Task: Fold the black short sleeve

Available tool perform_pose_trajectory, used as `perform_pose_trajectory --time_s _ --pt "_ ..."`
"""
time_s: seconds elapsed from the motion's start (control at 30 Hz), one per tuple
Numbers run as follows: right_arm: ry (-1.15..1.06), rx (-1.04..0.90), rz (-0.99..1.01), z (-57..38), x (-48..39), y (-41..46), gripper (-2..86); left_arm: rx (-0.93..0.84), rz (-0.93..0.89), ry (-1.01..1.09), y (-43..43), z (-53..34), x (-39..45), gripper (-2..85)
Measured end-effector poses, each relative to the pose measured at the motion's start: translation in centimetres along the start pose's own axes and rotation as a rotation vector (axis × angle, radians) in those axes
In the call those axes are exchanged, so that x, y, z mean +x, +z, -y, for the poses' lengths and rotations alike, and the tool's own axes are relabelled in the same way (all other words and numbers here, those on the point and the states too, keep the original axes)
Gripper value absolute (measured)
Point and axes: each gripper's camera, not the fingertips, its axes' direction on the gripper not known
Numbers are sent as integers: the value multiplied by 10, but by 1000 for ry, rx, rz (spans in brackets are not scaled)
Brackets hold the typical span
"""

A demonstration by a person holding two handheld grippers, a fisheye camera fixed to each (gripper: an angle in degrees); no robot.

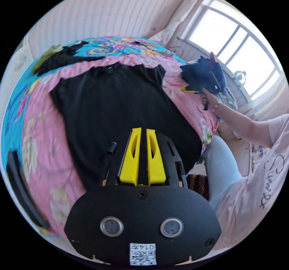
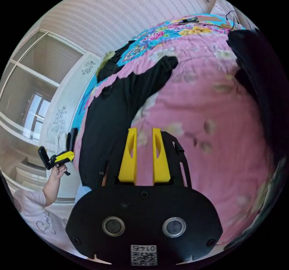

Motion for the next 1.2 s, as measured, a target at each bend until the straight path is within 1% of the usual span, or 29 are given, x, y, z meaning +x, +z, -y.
perform_pose_trajectory --time_s 0.03,0.1,0.17,0.23,0.3,0.37,0.43,0.57,0.73,0.8,0.87,0.93,0.97,1.0,1.03,1.07,1.1,1.13,1.2 --pt "9 17 -15 15 3 2 87 5 -18 30 16 21 3 44" --pt "72 110 -41 64 17 7 99 -13 -49 123 81 99 17 49" --pt "121 162 -5 91 28 11 81 -17 -63 164 127 147 28 51" --pt "135 111 34 110 37 18 29 -41 -81 180 171 185 37 52" --pt "156 79 27 109 43 10 16 -114 -116 159 223 217 42 54" --pt "163 92 44 93 45 -14 11 -176 -172 136 247 232 46 55" --pt "186 87 31 71 50 -39 9 -176 -209 153 255 240 55 55" --pt "268 -14 44 34 69 -60 14 -205 -229 210 268 264 77 51" --pt "334 47 58 18 82 -78 29 -160 -149 316 295 332 104 50" --pt "337 50 100 18 84 -75 40 -134 -121 351 326 373 119 57" --pt "330 32 112 22 83 -68 50 -145 -105 374 361 401 132 73" --pt "334 7 125 28 85 -59 59 -199 -96 406 401 419 144 82" --pt "342 4 140 32 86 -55 62 -260 -91 426 428 427 151 82" --pt "348 15 154 35 86 -53 63 -323 -51 455 453 429 156 68" --pt "349 21 159 37 86 -53 63 -336 -29 473 461 430 157 61" --pt "349 30 165 41 87 -52 64 -309 -25 503 465 432 156 23" --pt "351 36 169 44 88 -51 63 -310 -37 468 464 437 150 1" --pt "353 40 172 46 89 -50 63 -297 -32 439 461 440 145 -1" --pt "364 68 187 52 91 -48 64 -195 -19 357 448 446 124 -8"
